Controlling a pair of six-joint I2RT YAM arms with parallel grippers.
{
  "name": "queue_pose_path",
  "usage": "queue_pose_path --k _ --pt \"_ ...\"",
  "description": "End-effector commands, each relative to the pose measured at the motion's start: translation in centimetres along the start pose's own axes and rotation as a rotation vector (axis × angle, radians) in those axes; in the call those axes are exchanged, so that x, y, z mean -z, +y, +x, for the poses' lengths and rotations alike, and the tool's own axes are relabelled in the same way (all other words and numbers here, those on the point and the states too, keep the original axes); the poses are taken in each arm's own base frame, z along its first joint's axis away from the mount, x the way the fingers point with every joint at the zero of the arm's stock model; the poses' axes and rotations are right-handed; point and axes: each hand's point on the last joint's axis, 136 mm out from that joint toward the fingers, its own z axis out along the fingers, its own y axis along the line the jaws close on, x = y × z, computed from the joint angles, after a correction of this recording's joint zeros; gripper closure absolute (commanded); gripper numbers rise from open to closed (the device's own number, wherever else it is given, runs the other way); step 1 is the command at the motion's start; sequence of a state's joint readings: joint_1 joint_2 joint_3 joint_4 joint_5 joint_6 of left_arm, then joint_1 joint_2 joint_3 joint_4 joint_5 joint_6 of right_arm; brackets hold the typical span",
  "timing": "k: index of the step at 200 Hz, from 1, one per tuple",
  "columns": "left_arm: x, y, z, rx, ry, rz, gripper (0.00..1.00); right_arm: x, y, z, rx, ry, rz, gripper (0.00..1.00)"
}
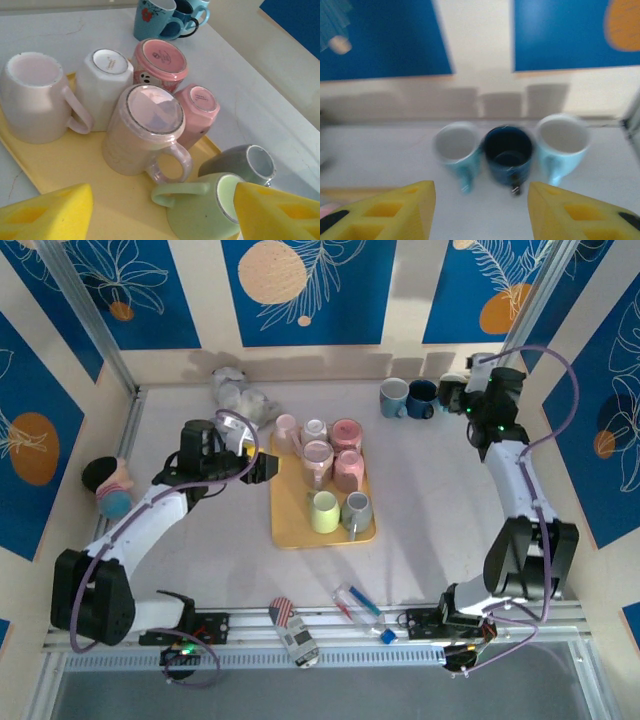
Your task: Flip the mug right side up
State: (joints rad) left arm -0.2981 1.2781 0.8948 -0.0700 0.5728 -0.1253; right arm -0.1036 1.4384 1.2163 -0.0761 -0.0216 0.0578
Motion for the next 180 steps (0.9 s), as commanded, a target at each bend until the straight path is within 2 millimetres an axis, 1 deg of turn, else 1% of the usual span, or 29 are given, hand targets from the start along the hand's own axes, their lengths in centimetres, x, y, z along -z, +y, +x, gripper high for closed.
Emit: queue_pose_path --k 1,9,24,50,85,107,134,138,154,166,180 --pt "0.8 -0.7 1.4 -0.062 0.054 -0.013 0.26 2.2 5.0 6.1 -0.030 0.233 -0.138 0.48" --pt "1.1 -0.7 1.6 -0.066 0.063 -0.022 0.26 3.1 6.1 6.9 -0.057 0.269 -0.157 0.48" --pt "1.4 -0.8 1.8 -0.069 0.070 -0.030 0.26 4.5 7.5 8.4 -0.137 0.330 -0.161 0.48" --pt "1.3 -1.5 2.1 -0.026 0.060 -0.033 0.26 6.4 9.4 10.9 -0.253 0.427 -0.167 0.49" --pt "-0.3 -4.2 3.3 0.033 0.085 -0.103 0.29 8.0 10.0 13.7 -0.383 0.555 -0.126 0.50" --pt "-1.7 -6.4 4.3 0.078 0.096 -0.145 0.32 8.8 10.4 15.0 -0.433 0.618 -0.120 0.52" --pt "-4.0 -8.7 6.0 0.083 0.168 -0.202 0.36 10.0 10.9 15.7 -0.477 0.667 -0.129 0.52" --pt "-4.5 -8.9 6.5 0.081 0.191 -0.207 0.36 10.1 10.9 15.7 -0.479 0.672 -0.126 0.52" --pt "-6.2 -10.5 7.5 0.069 0.255 -0.214 0.37 10.5 10.7 16.1 -0.483 0.694 -0.105 0.52" --pt "-7.3 -12.0 7.8 0.051 0.288 -0.213 0.37 10.7 10.4 16.5 -0.488 0.710 -0.096 0.52" --pt "-8.4 -13.2 8.3 0.044 0.318 -0.241 0.38 10.8 10.4 16.8 -0.493 0.724 -0.100 0.52"
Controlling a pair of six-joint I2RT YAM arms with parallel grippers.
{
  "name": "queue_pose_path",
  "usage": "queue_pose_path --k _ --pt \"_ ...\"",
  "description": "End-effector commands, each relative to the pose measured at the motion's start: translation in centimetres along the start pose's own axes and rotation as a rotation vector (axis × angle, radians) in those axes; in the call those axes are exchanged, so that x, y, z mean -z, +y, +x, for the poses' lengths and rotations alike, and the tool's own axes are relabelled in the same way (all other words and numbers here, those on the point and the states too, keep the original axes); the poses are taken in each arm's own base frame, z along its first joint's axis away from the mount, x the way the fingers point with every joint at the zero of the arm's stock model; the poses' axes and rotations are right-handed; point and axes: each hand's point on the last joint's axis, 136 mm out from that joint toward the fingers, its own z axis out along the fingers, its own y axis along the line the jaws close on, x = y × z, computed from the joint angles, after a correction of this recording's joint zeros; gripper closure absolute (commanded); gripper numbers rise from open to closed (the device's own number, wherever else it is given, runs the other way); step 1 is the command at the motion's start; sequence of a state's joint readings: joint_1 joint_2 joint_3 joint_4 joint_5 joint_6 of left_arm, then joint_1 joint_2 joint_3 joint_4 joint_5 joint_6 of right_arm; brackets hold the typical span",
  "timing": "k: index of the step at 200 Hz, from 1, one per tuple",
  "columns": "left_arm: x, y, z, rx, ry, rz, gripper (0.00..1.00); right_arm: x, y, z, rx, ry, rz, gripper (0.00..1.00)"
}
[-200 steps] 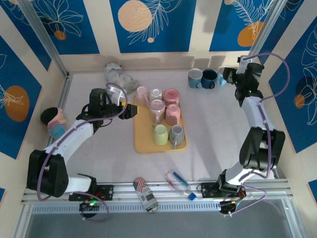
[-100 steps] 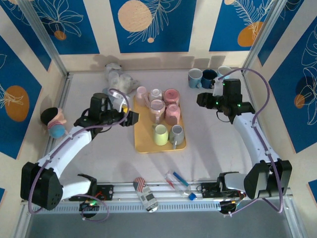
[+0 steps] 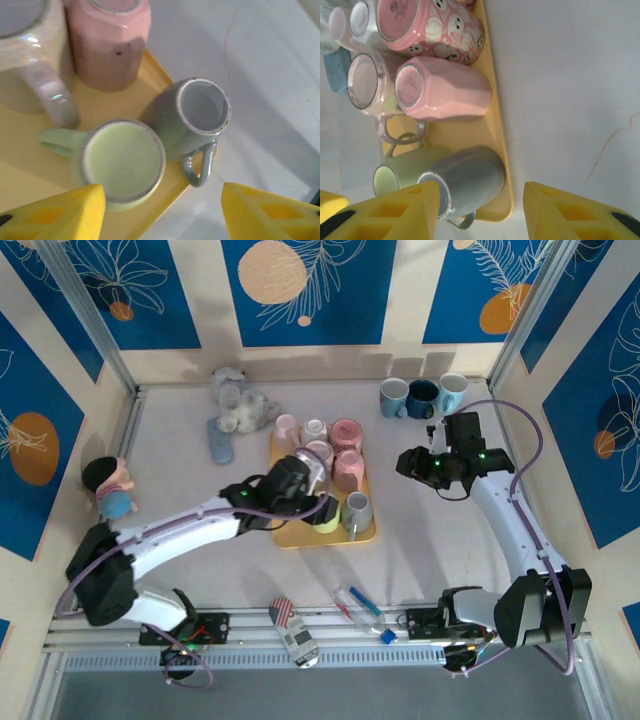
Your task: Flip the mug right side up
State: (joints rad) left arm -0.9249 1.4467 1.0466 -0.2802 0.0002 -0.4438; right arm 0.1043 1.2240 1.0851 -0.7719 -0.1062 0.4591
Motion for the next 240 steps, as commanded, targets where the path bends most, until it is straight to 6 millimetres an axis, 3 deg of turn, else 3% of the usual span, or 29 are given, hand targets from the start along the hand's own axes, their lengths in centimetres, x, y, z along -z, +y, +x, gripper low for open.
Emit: queue_pose_path --k 1,60,131,240 --pt "-0.7 -1.3 -0.4 0.033 0.024 -0.092 0.38 0.5 -0.2 1.5 -0.044 0.055 -0.008 0.52" --pt "-3.1 -3.7 0.6 0.143 0.131 -0.180 0.46 0.9 -0.7 1.5 -0.116 0.068 -0.061 0.51" --pt "-4.1 -3.7 3.0 0.247 0.204 -0.271 0.58 1.7 -0.7 1.9 -0.136 0.037 -0.097 0.51" --pt "-7.5 -4.5 3.7 0.245 0.242 -0.247 0.58 1.5 -1.0 1.9 -0.152 0.027 -0.116 0.51"
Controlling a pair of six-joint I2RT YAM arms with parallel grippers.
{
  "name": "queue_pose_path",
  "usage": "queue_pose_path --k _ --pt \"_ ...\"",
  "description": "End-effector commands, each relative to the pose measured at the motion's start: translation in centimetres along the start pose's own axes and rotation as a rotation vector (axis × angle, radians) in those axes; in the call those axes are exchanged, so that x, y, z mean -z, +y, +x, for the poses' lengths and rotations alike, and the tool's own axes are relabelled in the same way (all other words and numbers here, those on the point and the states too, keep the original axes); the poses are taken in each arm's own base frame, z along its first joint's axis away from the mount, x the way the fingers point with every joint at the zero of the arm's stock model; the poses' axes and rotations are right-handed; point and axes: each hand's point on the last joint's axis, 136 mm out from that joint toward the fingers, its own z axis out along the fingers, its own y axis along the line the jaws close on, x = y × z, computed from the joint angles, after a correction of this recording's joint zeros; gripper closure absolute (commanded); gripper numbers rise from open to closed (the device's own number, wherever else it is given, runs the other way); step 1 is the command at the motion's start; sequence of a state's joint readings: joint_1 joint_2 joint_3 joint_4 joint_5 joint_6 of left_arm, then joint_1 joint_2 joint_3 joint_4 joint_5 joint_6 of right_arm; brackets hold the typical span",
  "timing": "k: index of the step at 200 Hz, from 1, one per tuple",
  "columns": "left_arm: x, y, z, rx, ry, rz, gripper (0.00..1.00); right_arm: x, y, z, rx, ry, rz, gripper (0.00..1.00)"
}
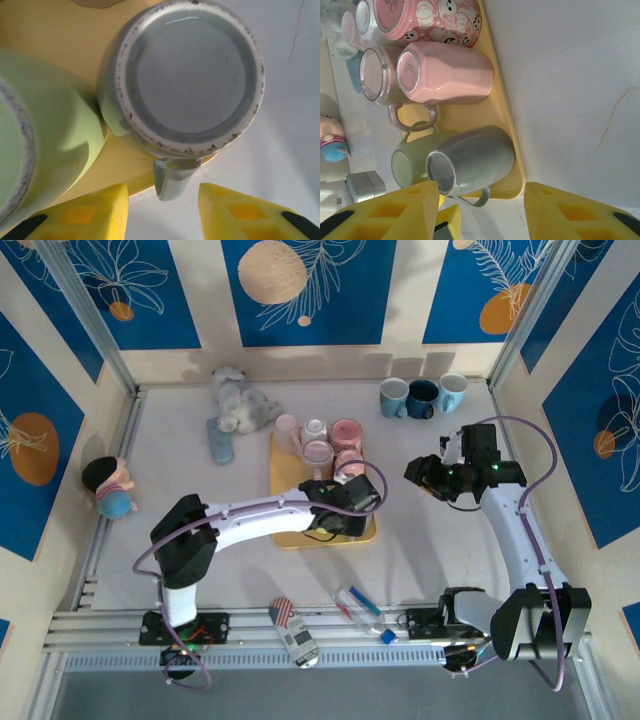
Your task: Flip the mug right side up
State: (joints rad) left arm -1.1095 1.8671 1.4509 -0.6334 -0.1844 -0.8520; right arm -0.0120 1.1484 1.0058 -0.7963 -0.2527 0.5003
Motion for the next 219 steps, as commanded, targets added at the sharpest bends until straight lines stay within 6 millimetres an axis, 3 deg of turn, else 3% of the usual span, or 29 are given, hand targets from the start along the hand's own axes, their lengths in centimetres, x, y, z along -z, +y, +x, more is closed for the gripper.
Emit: queue_pose_path --k 1,84,188,219 --pt "-0.1 -1.2 -0.4 0.012 -0.002 0.025 0.58 0.2 0.3 0.4 -0.010 0.007 -0.032 0.51" --pt "-2.2 -0.6 0.3 0.019 0.030 -0.023 0.60 0.6 0.2 0.7 -0.024 -0.012 -0.038 0.51" --pt "-3.1 0.2 0.0 -0.005 0.023 -0.077 0.73 1.1 0.6 0.7 -0.029 -0.023 -0.059 0.52" --pt "-2.8 1.0 -0.4 -0.011 0.000 -0.114 0.67 1.3 0.7 0.8 -0.026 -0.020 -0.060 0.52"
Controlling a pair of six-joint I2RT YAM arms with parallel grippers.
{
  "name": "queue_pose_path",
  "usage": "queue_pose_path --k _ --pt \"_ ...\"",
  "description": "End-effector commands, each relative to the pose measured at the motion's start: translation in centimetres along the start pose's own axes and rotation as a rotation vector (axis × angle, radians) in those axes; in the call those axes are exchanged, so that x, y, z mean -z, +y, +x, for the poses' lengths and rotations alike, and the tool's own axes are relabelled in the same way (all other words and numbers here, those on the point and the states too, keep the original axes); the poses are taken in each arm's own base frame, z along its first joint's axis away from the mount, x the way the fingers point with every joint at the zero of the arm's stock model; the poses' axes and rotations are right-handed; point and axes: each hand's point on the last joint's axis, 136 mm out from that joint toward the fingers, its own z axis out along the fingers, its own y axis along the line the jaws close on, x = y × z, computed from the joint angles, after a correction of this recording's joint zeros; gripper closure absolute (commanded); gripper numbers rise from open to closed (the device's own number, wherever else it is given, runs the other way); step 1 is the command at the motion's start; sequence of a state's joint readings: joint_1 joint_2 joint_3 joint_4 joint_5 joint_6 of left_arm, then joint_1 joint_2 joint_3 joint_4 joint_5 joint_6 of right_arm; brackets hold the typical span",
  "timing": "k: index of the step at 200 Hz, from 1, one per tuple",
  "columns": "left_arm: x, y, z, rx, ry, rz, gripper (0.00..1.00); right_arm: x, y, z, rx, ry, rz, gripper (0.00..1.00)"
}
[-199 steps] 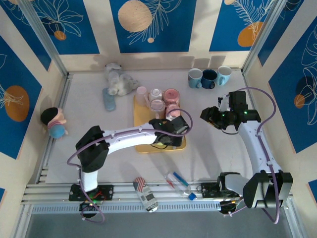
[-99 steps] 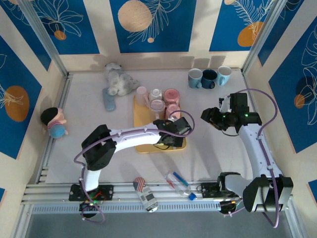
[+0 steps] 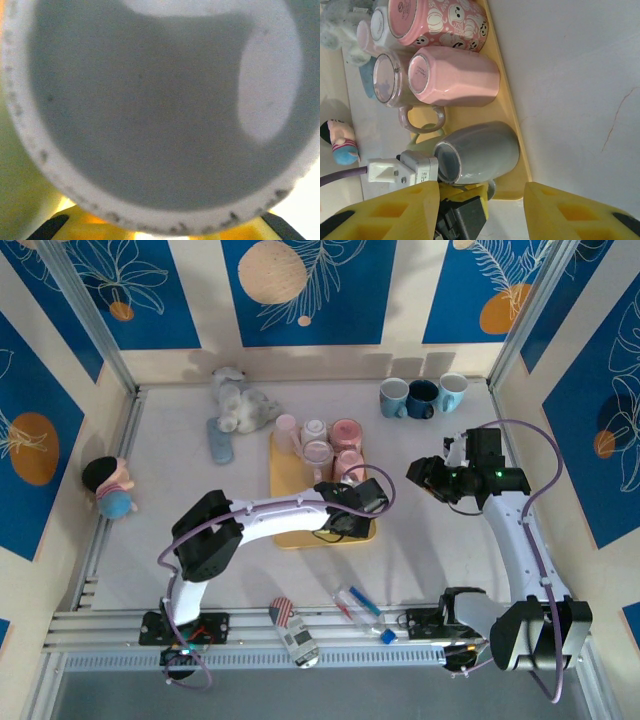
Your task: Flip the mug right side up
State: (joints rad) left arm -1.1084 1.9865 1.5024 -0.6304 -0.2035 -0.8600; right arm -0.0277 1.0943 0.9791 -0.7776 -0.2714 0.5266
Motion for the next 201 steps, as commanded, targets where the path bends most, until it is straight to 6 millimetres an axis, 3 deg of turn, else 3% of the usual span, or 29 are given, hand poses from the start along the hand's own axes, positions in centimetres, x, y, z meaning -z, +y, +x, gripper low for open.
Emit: queue_pose_path --k 1,80,130,183,201 --pt "0.7 0.9 -0.8 -0.007 -0.030 -0.054 0.67 0.5 0.5 0.6 -0.011 0.016 -0.029 0.52" --pt "0.1 1.4 -1.5 -0.003 -0.073 -0.095 0.70 0.7 0.8 0.1 -0.005 0.001 -0.035 0.52" --pt "-0.1 1.8 -1.9 -0.040 -0.105 -0.126 0.85 0.5 0.6 0.0 -0.012 0.006 -0.041 0.52" --pt "1.4 1.5 -2.4 -0.111 -0.151 -0.128 0.99 0.6 0.8 -0.5 -0.006 -0.002 -0.047 0.52" --pt "2.0 1.1 -2.4 -0.135 -0.164 -0.106 1.00 0.6 0.8 -0.5 -0.008 -0.001 -0.047 0.52"
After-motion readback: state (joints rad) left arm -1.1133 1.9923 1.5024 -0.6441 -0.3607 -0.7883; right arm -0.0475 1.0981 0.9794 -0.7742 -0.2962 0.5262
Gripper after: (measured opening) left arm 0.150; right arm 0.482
